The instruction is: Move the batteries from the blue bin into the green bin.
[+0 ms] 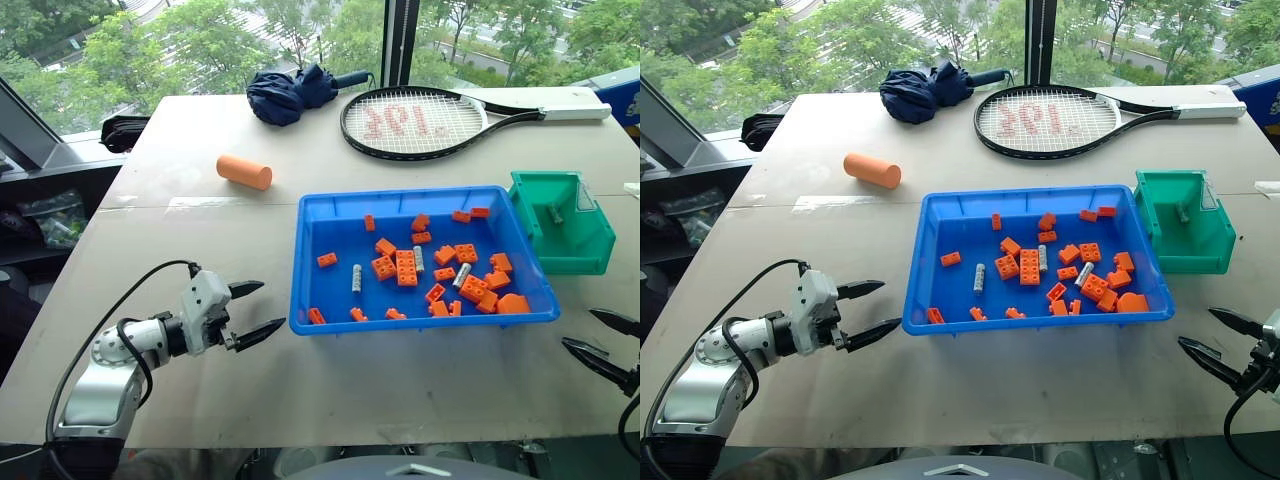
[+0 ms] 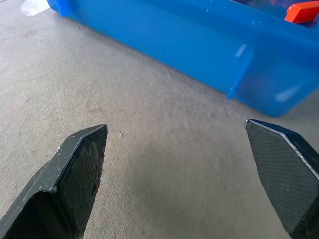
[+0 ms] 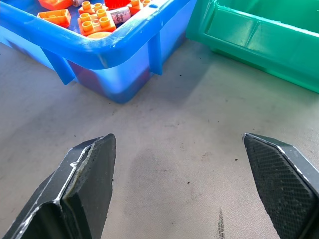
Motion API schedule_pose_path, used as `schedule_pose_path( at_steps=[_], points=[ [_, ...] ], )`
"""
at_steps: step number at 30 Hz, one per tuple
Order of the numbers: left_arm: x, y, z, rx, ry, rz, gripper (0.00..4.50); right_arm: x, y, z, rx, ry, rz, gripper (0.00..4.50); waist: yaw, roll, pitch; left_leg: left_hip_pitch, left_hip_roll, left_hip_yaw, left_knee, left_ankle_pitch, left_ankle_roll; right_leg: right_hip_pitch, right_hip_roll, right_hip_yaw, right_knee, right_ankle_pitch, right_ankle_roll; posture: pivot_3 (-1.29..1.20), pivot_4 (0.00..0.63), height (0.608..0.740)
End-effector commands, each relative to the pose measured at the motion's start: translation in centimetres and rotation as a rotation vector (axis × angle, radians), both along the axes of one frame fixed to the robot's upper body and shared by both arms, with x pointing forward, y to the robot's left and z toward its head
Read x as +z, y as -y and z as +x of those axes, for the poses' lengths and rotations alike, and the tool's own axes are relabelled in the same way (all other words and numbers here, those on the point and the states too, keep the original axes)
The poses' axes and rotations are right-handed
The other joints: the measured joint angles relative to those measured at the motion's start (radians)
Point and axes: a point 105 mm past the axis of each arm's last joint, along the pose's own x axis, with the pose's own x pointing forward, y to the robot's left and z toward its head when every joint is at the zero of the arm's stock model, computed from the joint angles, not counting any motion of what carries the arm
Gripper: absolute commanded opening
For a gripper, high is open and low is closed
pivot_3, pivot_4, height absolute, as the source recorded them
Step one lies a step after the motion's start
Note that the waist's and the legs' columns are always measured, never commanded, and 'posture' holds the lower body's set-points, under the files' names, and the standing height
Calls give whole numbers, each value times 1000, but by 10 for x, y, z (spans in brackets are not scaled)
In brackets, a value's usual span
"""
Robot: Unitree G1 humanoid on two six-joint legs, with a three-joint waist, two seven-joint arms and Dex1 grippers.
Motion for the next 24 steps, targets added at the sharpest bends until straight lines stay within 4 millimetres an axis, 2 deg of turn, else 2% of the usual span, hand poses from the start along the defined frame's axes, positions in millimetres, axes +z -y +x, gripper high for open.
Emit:
schedule_pose_path(
  at_steps=[1, 8, 21, 24],
  points=[
    [9, -4, -1, -4, 50, 17, 4500, 9, 4, 1, 6, 33, -19, 4073, 0, 0, 0, 0, 0, 0, 0, 0, 0, 0, 0, 0, 0, 0, 0, 0, 150, 740],
    [3, -11, -2, 3, 40, 9, 4500, 9, 7, 1, 8, 32, -24, 4073, 0, 0, 0, 0, 0, 0, 0, 0, 0, 0, 0, 0, 0, 0, 0, 0, 150, 740],
    [5, -13, -1, -12, 39, 10, 4500, 10, 12, -1, 6, 29, -27, 4073, 0, 0, 0, 0, 0, 0, 0, 0, 0, 0, 0, 0, 0, 0, 0, 0, 150, 740],
    [13, -11, -1, -33, 51, 2, 4500, 20, 11, -1, 8, 55, -20, 4073, 0, 0, 0, 0, 0, 0, 0, 0, 0, 0, 0, 0, 0, 0, 0, 0, 150, 740]
  ],
)
